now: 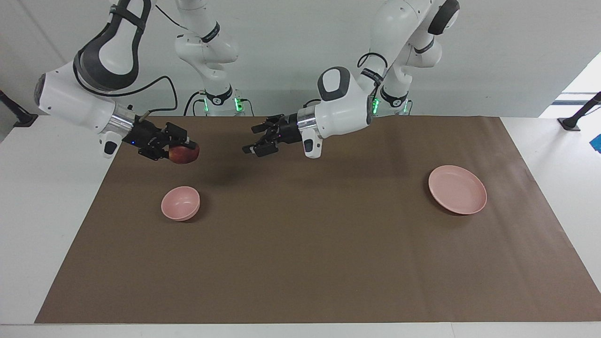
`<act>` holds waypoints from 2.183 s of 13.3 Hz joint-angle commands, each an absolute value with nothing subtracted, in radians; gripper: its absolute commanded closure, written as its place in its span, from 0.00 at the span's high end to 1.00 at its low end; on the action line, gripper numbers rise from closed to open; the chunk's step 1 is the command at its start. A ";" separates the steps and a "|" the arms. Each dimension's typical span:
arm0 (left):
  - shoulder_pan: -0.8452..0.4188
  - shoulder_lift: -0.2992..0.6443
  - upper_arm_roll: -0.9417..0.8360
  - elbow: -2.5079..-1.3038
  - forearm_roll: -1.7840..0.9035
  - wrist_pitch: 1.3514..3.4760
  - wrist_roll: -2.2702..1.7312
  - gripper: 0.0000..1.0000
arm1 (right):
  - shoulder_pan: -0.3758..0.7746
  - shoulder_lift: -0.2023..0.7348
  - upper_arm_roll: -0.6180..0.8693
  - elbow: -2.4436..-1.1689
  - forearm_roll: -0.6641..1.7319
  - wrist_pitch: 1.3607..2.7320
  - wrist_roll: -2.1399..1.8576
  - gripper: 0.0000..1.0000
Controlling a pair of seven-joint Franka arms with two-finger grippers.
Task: Move apple from plate to bowl
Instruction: 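Lower the apple into the bowl while the left gripper withdraws, then open the right gripper over the bowl while the left gripper retracts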
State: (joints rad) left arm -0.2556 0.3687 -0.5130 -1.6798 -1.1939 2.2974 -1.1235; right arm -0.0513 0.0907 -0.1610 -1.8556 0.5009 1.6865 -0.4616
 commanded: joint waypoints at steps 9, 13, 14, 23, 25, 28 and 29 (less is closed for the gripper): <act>-0.008 0.330 -0.508 -1.683 -0.686 1.821 -0.948 1.00 | 0.146 0.176 -0.155 -1.896 -0.171 2.120 -0.348 0.00; 0.061 0.328 -0.506 -1.618 -0.479 1.671 -0.889 1.00 | 0.158 0.206 -0.155 -1.923 -0.254 2.172 -0.301 0.00; 0.080 0.330 -0.506 -1.593 -0.435 1.630 -0.838 1.00 | 0.169 0.206 -0.155 -1.939 -0.271 2.195 -0.285 0.00; 0.238 0.197 -0.502 -1.621 -0.200 1.422 -0.251 1.00 | 0.181 0.235 -0.155 -1.967 -0.281 2.226 -0.222 0.00; 0.267 0.180 -0.502 -1.637 -0.143 1.417 -0.120 1.00 | 0.175 0.242 -0.155 -1.980 -0.281 2.241 -0.221 0.00; 0.314 0.173 -0.502 -1.649 -0.052 1.428 -0.040 1.00 | 0.169 0.256 -0.155 -1.988 -0.281 2.258 -0.215 0.00; 0.325 0.170 -0.502 -1.649 -0.042 1.430 -0.003 1.00 | 0.169 0.256 -0.155 -1.988 -0.281 2.260 -0.209 0.00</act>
